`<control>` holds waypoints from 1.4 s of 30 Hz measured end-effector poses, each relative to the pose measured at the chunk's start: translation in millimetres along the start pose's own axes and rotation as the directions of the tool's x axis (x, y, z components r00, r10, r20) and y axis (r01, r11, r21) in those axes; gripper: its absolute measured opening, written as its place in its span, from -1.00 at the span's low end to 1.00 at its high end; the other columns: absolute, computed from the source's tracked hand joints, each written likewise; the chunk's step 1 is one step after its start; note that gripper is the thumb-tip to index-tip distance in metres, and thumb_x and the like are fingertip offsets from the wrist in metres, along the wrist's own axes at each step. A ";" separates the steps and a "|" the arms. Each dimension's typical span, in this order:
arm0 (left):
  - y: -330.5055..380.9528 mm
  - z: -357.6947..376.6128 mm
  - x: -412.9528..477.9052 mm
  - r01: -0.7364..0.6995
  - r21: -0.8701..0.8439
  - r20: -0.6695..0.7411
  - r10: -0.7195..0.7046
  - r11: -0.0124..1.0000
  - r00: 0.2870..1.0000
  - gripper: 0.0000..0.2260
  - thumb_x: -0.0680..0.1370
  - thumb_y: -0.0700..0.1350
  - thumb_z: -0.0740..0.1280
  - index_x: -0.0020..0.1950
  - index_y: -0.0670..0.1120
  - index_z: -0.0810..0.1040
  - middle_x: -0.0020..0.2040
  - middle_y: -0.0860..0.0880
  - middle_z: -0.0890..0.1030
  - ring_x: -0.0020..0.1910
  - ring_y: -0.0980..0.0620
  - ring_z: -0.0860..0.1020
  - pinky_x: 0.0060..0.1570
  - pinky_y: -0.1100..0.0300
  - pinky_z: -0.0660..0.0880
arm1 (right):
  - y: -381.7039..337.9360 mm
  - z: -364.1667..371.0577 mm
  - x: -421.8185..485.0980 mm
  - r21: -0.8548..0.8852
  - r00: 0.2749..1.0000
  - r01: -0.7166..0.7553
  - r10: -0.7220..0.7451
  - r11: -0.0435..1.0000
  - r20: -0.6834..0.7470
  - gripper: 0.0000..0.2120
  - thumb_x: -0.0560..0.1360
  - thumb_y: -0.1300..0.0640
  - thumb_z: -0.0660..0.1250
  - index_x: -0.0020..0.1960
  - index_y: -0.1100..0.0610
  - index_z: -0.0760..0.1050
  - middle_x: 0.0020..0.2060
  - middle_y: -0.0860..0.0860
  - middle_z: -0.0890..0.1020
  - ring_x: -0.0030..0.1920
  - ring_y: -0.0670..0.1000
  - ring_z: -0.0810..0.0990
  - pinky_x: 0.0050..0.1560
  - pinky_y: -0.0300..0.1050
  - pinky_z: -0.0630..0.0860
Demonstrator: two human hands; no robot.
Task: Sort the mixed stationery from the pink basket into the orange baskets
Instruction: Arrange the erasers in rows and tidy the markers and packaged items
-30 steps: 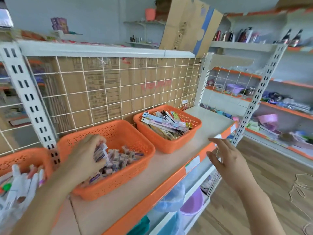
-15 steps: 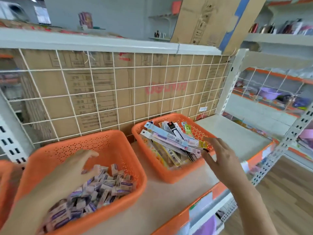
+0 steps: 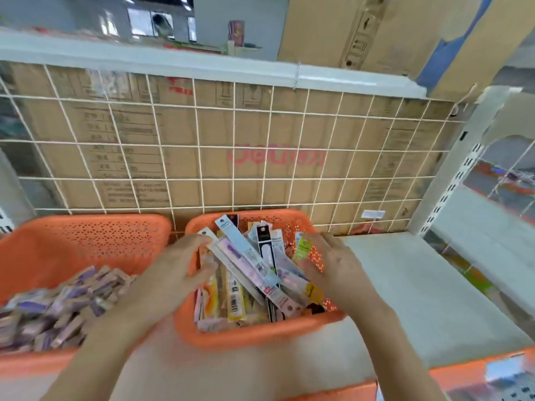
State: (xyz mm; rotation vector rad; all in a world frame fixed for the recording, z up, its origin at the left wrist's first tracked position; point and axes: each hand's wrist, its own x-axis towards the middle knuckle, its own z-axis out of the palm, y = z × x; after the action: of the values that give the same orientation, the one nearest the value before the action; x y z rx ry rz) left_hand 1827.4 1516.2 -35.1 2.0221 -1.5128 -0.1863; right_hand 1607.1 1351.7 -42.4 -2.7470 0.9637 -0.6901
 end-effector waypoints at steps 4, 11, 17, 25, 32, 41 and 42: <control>20.8 44.3 12.7 0.236 -0.017 0.152 -0.230 0.972 0.961 -0.41 0.55 0.10 0.25 0.51 -0.06 0.13 0.43 -0.02 0.30 0.32 0.01 0.36 0.21 0.21 0.27 | 2.4 9.1 12.6 0.103 0.990 0.075 -0.087 0.992 0.108 -0.34 0.41 -0.22 -0.04 0.32 0.15 0.41 0.19 0.11 0.50 0.19 0.16 0.47 0.12 -0.04 0.41; 27.8 69.5 33.9 0.600 -0.098 0.164 -0.582 0.794 0.796 -0.16 0.51 0.21 0.26 0.53 -0.18 -0.14 0.41 -0.11 0.27 0.26 -0.06 0.41 0.13 0.11 0.36 | -3.2 30.7 33.2 -0.014 0.937 -0.063 0.064 0.998 0.343 -0.29 0.54 -0.21 0.16 0.44 0.29 0.11 0.31 0.23 0.39 0.28 0.16 0.43 0.20 -0.06 0.35; 24.5 67.4 42.8 0.569 -0.163 0.373 -0.484 0.806 0.792 -0.75 0.44 0.30 0.23 -0.09 0.19 0.57 -0.02 0.05 0.62 -0.01 0.03 0.57 0.02 0.19 0.47 | -6.5 37.0 51.8 0.162 0.729 -0.263 0.086 0.951 0.679 -0.18 0.42 -0.32 0.28 0.45 0.20 0.22 0.37 0.09 0.38 0.26 0.10 0.45 0.19 -0.13 0.40; 18.4 69.6 50.9 0.582 -0.356 0.369 -0.462 0.731 0.806 -0.76 0.46 -0.25 0.37 0.11 -0.10 0.57 0.04 -0.04 0.62 -0.06 0.11 0.56 -0.16 0.34 0.46 | -5.9 64.1 63.9 0.354 0.818 -0.195 -0.047 0.914 0.573 -0.04 0.28 0.05 0.51 0.50 0.16 0.04 0.35 0.06 0.38 0.36 0.12 0.36 0.32 0.02 0.34; 6.8 71.9 57.3 0.596 -0.519 0.253 -0.557 0.612 0.791 -0.38 0.15 -0.21 0.39 0.22 -0.15 0.44 0.03 -0.14 0.59 -0.02 -0.04 0.57 -0.18 0.17 0.50 | 1.5 55.8 61.6 0.581 0.898 -0.322 0.048 0.748 0.437 -0.67 0.42 0.14 0.45 0.15 0.11 0.49 0.02 -0.04 0.59 0.01 -0.06 0.54 -0.08 -0.22 0.41; -11.7 66.1 58.4 0.557 -0.440 0.290 -0.475 0.704 0.831 -0.22 0.10 -0.07 0.51 0.30 -0.03 0.37 0.07 -0.02 0.60 0.03 0.03 0.60 -0.01 0.06 0.57 | 0.1 40.6 59.1 0.330 0.712 -0.468 0.129 0.820 0.690 -0.56 0.45 -0.19 0.34 0.17 0.09 0.44 -0.07 -0.07 0.50 0.06 0.02 0.48 -0.01 -0.18 0.38; -13.3 65.5 56.3 0.533 -0.423 0.301 -0.441 0.733 0.845 -0.23 0.14 -0.07 0.53 0.32 0.00 0.35 0.12 0.00 0.59 0.07 0.05 0.58 0.03 0.06 0.56 | 0.7 43.7 58.9 0.320 0.687 -0.477 0.120 0.819 0.717 -0.43 0.39 -0.21 0.40 0.27 0.06 0.39 0.05 -0.09 0.49 0.13 -0.01 0.46 0.09 -0.17 0.37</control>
State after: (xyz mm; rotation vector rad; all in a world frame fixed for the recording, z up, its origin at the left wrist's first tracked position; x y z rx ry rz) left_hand 1828.2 1442.5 -82.1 1.9545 -0.8516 -0.9040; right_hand 1667.8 1314.0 -59.2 -2.0260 0.8771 0.1412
